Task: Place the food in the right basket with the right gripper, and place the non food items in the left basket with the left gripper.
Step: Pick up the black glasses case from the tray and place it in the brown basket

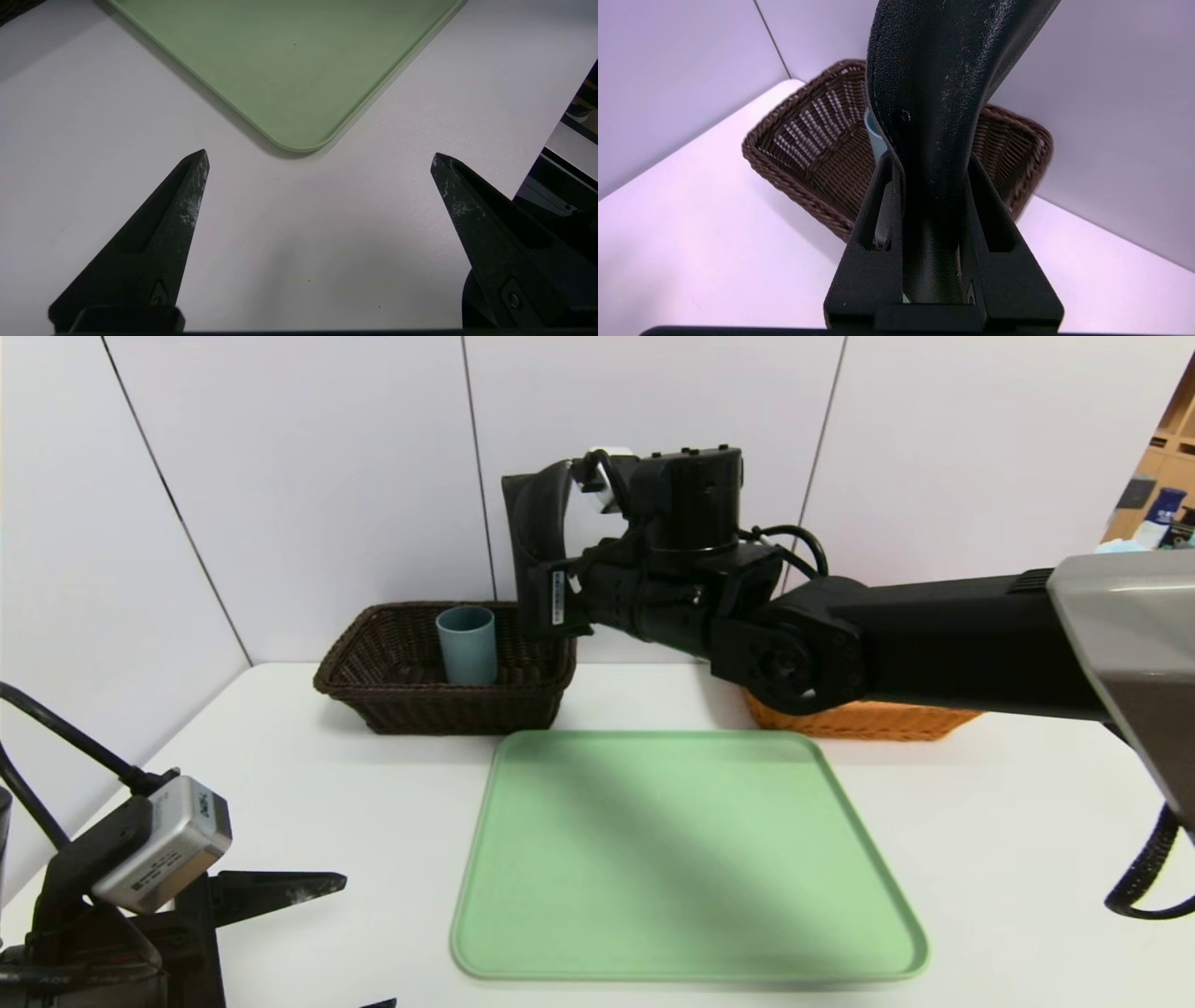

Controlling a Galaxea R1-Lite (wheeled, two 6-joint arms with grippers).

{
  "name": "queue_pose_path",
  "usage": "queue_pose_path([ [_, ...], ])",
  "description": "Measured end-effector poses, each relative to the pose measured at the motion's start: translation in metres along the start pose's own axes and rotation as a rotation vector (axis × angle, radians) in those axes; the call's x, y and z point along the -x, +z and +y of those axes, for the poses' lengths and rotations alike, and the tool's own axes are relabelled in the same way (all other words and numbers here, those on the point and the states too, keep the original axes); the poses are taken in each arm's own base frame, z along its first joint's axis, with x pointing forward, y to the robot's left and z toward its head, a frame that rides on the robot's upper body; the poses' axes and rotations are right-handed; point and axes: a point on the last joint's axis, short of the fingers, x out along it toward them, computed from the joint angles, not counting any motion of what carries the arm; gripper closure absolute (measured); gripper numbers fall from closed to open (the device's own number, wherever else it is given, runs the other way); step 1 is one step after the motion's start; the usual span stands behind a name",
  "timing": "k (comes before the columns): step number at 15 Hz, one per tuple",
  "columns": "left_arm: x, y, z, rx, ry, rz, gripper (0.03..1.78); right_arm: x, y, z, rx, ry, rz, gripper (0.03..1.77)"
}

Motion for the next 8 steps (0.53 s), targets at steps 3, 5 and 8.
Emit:
queue_pose_path([
  [3, 0.001, 0.000, 0.000, -0.002, 0.000, -0.004, 0.12, -0.016, -0.002, 0.001, 0.007, 0.003, -0.025, 1.45],
  [5, 0.001, 0.000, -0.001, -0.002, 0.002, -0.004, 0.12, -0.028, -0.011, 0.001, 0.015, 0.010, -0.022, 1.45],
  [8, 0.002, -0.001, -0.001, -0.003, 0.003, -0.007, 0.12, -0.041, -0.029, 0.000, 0.024, 0.046, 0.007, 1.45],
])
